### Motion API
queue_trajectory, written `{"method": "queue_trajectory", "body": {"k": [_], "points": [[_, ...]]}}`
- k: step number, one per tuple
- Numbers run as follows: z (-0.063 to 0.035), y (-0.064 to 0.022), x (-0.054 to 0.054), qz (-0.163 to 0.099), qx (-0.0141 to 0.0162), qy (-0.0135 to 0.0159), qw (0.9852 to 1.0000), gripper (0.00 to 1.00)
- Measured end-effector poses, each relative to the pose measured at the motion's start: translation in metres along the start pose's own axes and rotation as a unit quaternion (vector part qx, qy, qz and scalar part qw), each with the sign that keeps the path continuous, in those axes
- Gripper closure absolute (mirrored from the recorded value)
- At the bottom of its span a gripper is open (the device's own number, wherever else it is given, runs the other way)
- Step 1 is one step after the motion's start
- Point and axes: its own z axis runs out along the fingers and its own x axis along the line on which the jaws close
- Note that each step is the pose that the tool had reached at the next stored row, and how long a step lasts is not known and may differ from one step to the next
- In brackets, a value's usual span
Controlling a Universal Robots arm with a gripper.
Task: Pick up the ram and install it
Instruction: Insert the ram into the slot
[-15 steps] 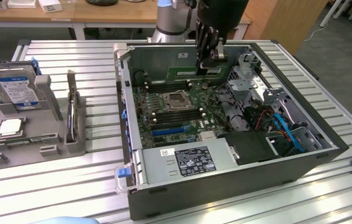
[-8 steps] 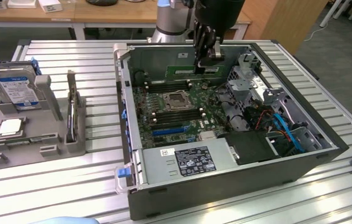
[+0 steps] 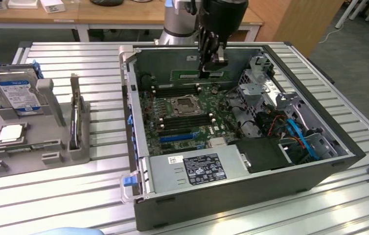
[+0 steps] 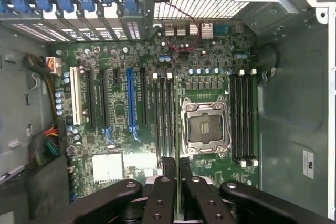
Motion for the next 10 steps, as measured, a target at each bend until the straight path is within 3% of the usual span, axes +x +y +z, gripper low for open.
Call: {"method": "queue_trajectory", "body": {"k": [10], "points": [[0.0186,-0.0001,-0.002,0.000,0.0000,-0.0001,1.0000,0.86]]}}
